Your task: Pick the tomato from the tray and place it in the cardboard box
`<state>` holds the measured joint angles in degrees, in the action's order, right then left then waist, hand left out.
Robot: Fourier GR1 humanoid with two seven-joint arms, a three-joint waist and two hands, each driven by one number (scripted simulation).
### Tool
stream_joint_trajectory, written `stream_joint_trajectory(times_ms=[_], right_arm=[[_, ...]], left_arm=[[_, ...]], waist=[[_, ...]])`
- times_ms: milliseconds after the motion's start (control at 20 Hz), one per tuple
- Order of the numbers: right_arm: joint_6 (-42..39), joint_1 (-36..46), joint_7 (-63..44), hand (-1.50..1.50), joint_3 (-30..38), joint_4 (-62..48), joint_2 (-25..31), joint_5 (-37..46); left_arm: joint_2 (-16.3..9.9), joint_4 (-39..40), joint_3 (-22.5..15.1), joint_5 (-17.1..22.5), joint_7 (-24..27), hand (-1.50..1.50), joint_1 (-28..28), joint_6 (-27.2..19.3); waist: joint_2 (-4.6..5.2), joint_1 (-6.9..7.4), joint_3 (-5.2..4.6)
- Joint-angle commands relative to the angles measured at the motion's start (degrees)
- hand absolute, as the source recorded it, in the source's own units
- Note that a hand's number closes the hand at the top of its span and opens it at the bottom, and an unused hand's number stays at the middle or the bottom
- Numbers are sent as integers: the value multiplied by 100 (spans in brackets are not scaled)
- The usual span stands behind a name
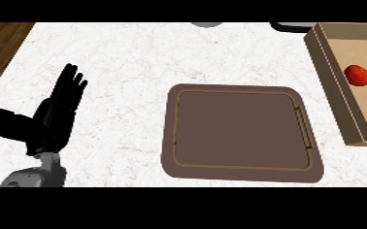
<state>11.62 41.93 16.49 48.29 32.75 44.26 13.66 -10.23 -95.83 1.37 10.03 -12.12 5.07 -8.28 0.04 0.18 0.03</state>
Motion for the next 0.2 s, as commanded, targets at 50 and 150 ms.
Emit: stream_joint_trajectory(times_ms=[50, 150], right_arm=[[-151, -613, 212, -150, 49, 391, -97, -521], [-663, -854, 233, -150, 249, 178, 377, -713]], left_arm=[[-51, -264, 163, 76, -303, 0, 49, 6], [137, 320, 15, -133, 104, 0, 207, -24]], waist=[[-10, -13, -3], [2, -46, -1]])
